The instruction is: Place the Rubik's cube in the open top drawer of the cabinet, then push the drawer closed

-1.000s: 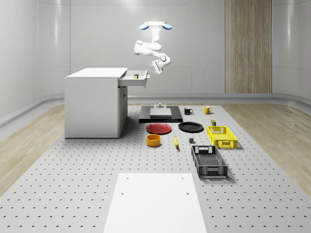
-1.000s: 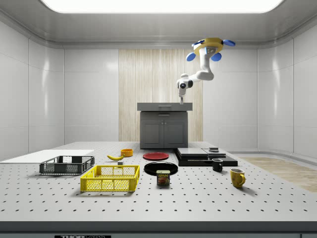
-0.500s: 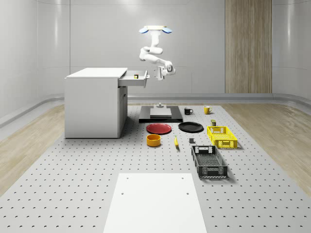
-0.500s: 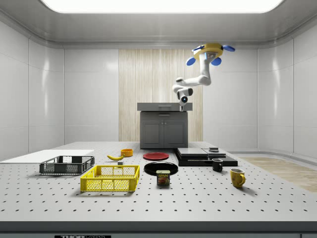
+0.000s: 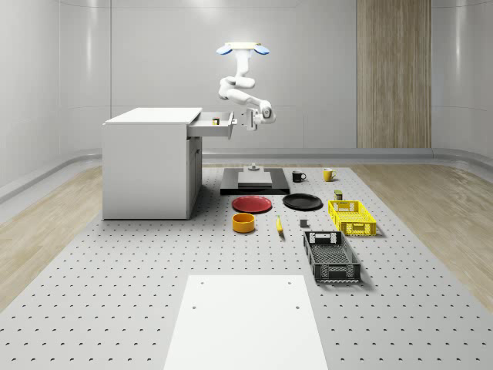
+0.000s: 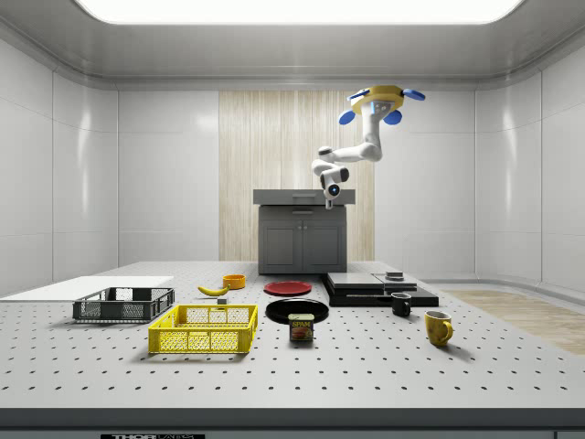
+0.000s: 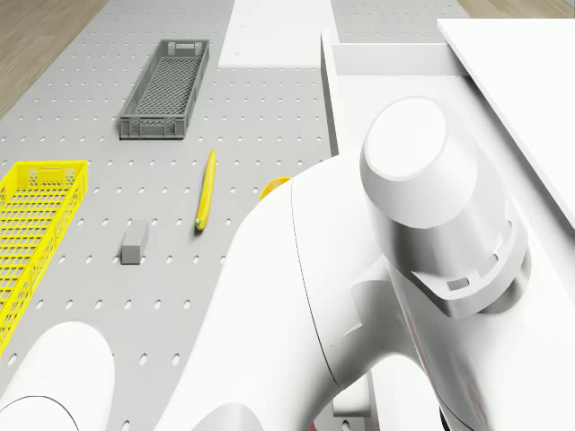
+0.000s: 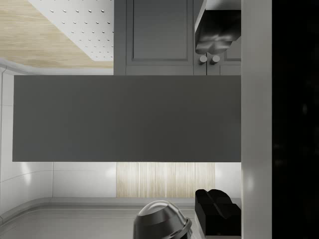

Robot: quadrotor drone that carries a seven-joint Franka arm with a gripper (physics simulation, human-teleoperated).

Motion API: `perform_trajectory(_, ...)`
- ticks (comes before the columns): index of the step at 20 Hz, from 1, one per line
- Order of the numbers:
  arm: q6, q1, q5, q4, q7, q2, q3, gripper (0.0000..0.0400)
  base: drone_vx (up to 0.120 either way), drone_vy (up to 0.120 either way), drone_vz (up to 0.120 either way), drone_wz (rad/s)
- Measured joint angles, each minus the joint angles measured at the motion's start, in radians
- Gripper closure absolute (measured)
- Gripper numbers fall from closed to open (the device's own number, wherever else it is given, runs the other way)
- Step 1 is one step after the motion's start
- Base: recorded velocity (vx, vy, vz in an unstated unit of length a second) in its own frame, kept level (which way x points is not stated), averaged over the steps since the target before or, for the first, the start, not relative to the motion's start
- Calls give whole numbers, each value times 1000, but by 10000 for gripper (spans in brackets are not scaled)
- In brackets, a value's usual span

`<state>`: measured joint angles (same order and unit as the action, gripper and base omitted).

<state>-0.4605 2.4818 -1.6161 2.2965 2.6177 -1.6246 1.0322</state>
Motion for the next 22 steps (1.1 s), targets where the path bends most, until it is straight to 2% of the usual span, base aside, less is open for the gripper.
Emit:
perform_trajectory(1,0,2,1,-1,1,0,-1,0,0,-120,0,0)
perform_trajectory(2,1,3,2,-2,1,0,-2,23,0,-120,0,0)
perform_trajectory(3,1,4,3,-3,2,-1,-2,83,0,-120,0,0)
perform_trajectory(5,1,6,4,-4,2,-1,-3,167,0,-120,0,0)
perform_trajectory(7,1,8,5,-5,3,-2,-4,217,0,-120,0,0)
perform_trajectory(9,1,8,6,-5,3,-2,-5,248,0,-120,0,0)
perform_trajectory(14,0,-26,-28,20,-16,-12,-13,278,0,-8,0,0)
perform_trajectory(16,-9,-65,-124,23,-182,-37,-9,289,0,0,0,0)
perform_trajectory(22,4,-149,-184,88,-150,-36,-31,294,0,0,0,0)
